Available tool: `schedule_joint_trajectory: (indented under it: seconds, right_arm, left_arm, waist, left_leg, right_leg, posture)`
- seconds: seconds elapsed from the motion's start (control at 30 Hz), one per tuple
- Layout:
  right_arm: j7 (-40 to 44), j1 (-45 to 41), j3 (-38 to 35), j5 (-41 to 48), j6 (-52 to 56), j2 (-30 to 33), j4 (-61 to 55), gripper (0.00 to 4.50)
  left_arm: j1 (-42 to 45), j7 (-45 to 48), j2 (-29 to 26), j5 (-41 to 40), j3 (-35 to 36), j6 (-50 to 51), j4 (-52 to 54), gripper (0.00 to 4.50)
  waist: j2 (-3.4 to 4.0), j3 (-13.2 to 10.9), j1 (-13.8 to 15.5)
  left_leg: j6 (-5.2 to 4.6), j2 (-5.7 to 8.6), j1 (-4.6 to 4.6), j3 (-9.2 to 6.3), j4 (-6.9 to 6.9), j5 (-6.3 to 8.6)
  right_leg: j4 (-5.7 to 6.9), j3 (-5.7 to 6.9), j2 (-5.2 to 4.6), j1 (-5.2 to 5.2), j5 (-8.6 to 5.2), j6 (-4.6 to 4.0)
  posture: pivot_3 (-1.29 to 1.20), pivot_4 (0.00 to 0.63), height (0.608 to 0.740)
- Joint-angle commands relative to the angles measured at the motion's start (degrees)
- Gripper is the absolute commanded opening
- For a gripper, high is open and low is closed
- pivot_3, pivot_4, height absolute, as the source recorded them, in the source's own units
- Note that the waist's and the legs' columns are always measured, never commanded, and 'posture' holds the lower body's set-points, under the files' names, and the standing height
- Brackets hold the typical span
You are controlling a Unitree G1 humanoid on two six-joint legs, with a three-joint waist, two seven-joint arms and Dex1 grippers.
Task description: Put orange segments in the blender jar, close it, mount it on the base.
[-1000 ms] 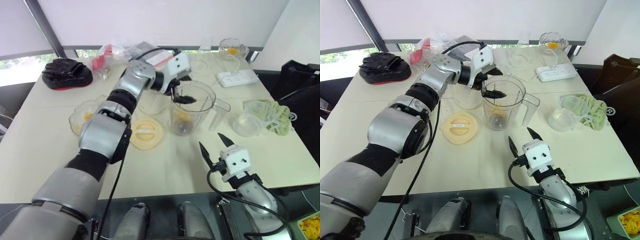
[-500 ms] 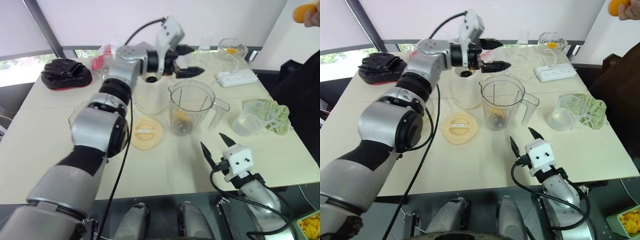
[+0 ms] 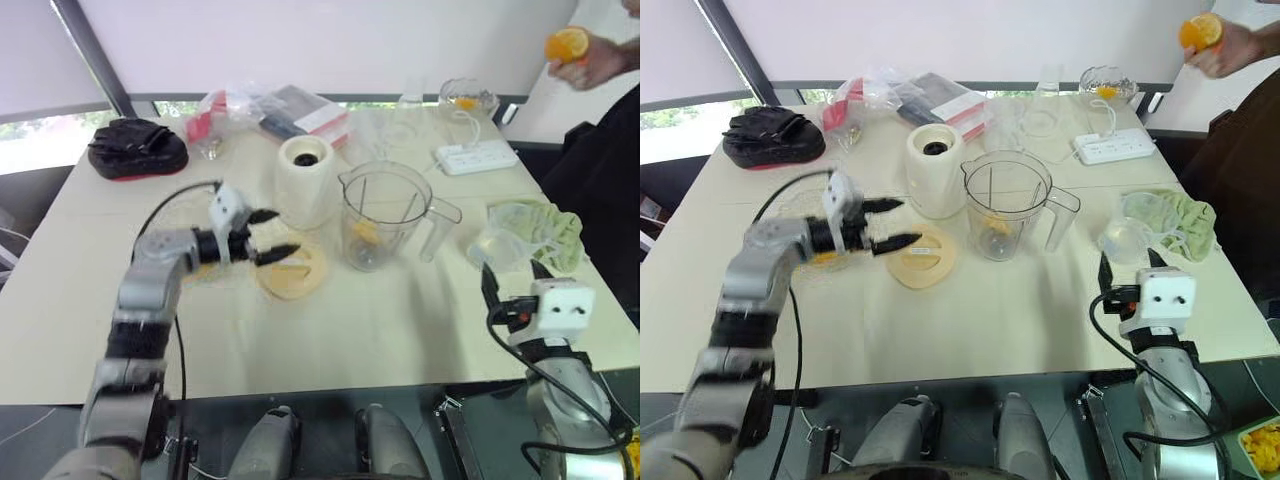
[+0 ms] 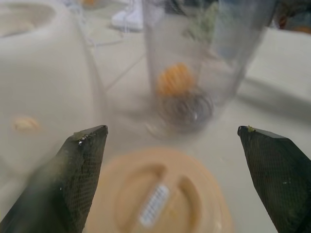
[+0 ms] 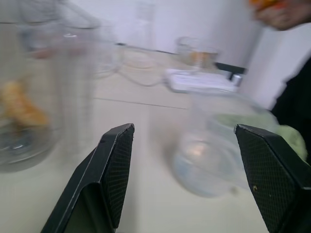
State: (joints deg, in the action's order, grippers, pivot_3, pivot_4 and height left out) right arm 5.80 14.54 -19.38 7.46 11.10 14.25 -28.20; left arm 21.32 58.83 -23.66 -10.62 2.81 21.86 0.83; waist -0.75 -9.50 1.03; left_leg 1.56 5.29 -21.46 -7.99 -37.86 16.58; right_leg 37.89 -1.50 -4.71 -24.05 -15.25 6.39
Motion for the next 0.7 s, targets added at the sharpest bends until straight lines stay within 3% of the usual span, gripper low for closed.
schedule_joint_trajectory:
  seconds: [0.03,0.3,0.7]
  right_arm:
    - [-3.4,-1.3,-4.1,1.0,0.5,-1.6,2.2,3.42]
    - [-7.4,-10.1,-10.0,5.6,4.1,-1.7,11.7,3.42]
    - [-6.2,-21.9,-11.4,7.2,3.3,3.8,28.0,3.42]
  left_arm:
    - [-6.2,-6.1,2.2,0.6,-2.6,-1.9,8.0,4.45]
    - [-10.1,-15.2,6.7,1.1,-7.1,-3.0,12.4,4.45]
    - [-11.3,-18.0,4.8,2.0,-9.4,-7.1,11.7,4.45]
  waist:
    - [0.01,0.0,0.1]
    - [0.33,0.0,-0.4]
    - [0.60,0.1,-1.3]
  left_leg:
    - [0.00,-0.02,0.05,-0.04,0.00,0.00]
    - [0.21,-0.10,0.52,0.05,-0.10,-0.19]
    - [0.10,-0.10,0.59,0.16,-0.01,-0.13]
  right_leg:
    - [-0.01,0.01,0.04,0.05,0.00,-0.01]
    - [-0.01,0.04,0.16,0.55,0.15,-0.26]
    - [-0.10,0.02,0.14,0.59,0.15,-0.24]
  posture:
    - [0.00,0.150,0.740]
    - [0.00,0.150,0.740]
    - [0.00,0.150,0.740]
